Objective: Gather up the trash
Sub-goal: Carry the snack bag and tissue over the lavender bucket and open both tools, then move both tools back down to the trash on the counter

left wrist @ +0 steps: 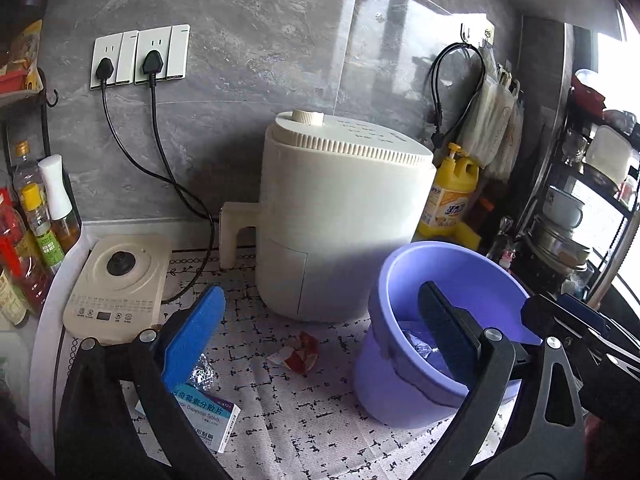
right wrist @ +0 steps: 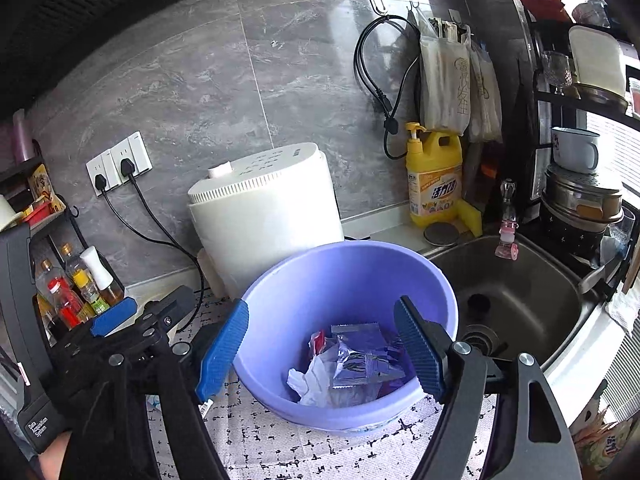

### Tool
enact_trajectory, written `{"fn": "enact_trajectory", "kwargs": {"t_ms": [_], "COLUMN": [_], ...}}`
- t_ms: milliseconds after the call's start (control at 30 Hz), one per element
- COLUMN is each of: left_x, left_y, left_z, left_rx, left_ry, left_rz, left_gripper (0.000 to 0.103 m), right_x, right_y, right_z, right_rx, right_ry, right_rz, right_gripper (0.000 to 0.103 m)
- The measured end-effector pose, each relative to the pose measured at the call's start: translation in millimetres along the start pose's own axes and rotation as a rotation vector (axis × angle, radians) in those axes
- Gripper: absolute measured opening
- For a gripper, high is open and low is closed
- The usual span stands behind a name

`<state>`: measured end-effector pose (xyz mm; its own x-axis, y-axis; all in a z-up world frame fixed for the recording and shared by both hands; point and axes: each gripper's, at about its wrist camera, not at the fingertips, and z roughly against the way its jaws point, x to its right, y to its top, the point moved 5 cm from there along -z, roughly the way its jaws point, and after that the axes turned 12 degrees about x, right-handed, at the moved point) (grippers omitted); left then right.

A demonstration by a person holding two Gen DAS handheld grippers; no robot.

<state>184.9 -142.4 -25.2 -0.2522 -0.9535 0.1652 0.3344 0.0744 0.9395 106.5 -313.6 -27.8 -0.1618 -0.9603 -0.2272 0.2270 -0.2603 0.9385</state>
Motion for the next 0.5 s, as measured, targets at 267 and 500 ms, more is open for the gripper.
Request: {"fn": "enact_trajectory", "kwargs": {"t_ms": [267, 500], "left_x": [-54, -95], "left_y": [-3, -14], "left_z": [18, 33], "left_rx": [0.008, -0.001], "left_ry": [0.134, 0.230], "left_rz": [0.043, 0.075], "left_gripper": [0.097, 0.097], "right_x": [-47, -88], "right_y": [-9, -24], "right_z": [-11, -17], "right_rx": [-0.022, -0.055], "right_ry": [0.123, 0.218], "right_rz": [0.051, 0.095], "right_gripper": [0.076, 0.076]}}
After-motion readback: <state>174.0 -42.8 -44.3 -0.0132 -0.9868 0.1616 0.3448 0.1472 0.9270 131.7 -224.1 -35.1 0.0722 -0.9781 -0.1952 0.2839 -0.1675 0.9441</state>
